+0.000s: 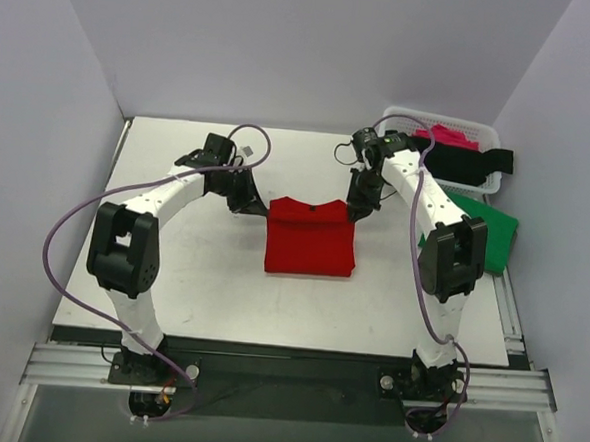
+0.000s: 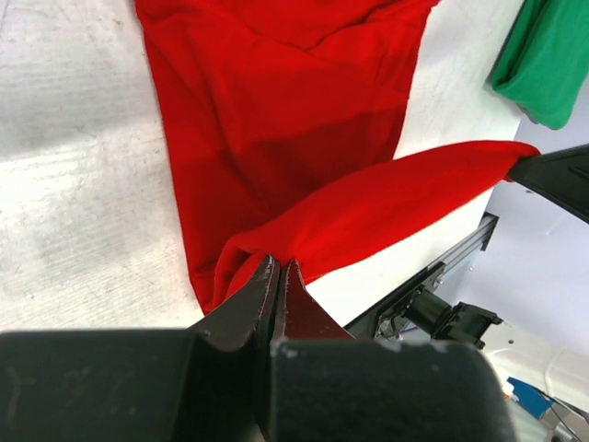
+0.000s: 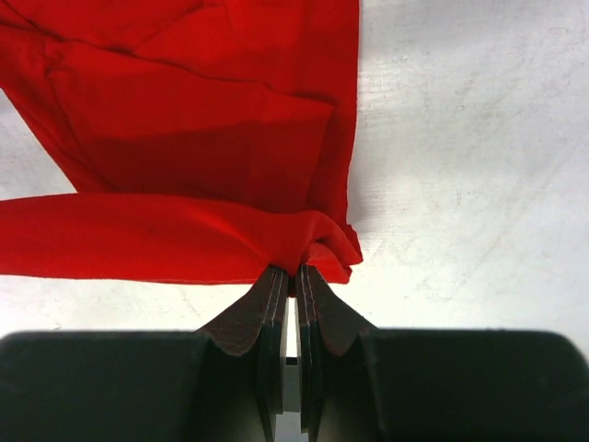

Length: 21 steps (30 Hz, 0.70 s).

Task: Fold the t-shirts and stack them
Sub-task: Fold the long partially folded tshirt into a neat square

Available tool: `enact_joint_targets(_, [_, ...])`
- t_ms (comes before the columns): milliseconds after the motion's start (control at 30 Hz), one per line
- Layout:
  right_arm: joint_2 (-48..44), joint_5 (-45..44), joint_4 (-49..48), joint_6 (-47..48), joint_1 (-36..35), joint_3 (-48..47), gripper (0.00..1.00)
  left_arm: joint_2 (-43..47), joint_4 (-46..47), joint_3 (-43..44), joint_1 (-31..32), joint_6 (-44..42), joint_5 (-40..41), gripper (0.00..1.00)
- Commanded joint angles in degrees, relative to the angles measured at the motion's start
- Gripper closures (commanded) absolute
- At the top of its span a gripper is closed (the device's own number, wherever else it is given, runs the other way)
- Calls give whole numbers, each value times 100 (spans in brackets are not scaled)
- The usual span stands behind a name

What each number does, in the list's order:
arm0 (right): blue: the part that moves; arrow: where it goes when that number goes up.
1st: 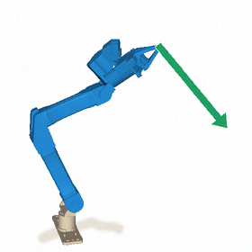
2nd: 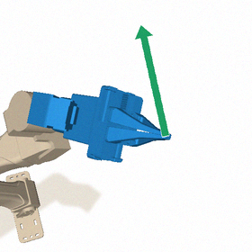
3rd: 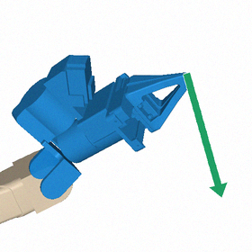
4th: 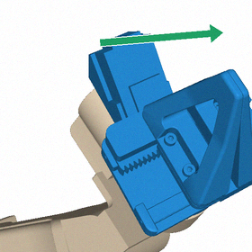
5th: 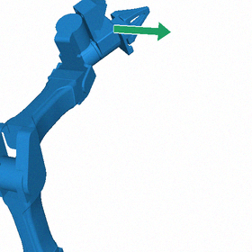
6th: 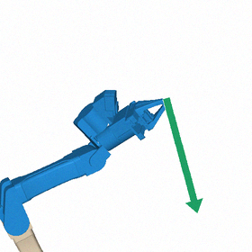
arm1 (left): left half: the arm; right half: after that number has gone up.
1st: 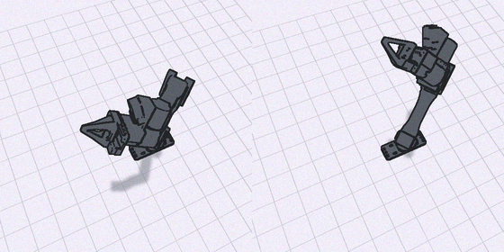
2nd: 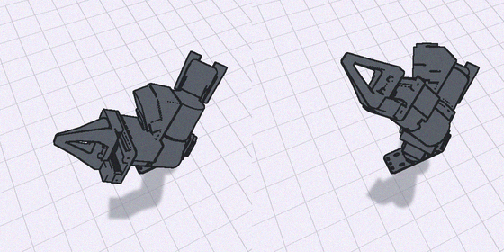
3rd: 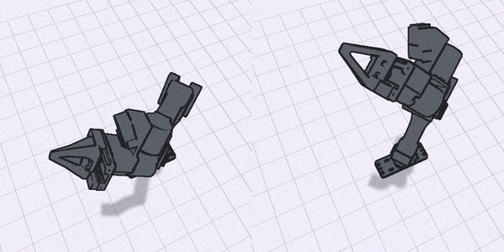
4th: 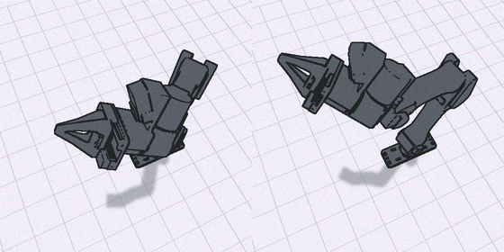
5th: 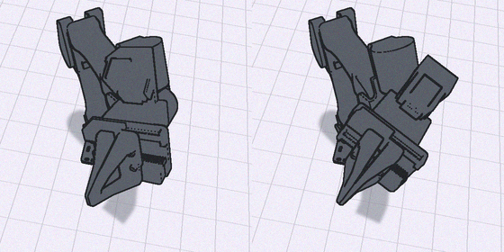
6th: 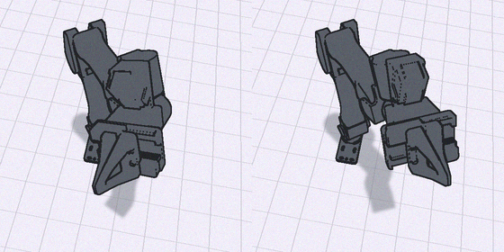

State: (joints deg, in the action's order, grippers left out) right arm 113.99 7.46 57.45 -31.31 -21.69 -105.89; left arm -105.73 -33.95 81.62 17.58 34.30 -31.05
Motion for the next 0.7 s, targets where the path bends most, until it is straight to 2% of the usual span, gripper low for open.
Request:
enact_joint_targets(0, [-18,132,275,116,69,-257,100,-9,416,293,-36,-29,-392,100])
enact_joint_targets(233, [-745,387,284,55,25,498,100,597,425,-155,-36,-143,-543,100])
enact_joint_targets(500, [-2124,581,302,-225,-256,1877,100,1905,-14,-1533,-1,-336,-596,100])
enact_joint_targets(667, [-2829,572,319,-639,-721,2677,100,2680,-357,-2079,78,-319,-578,100])
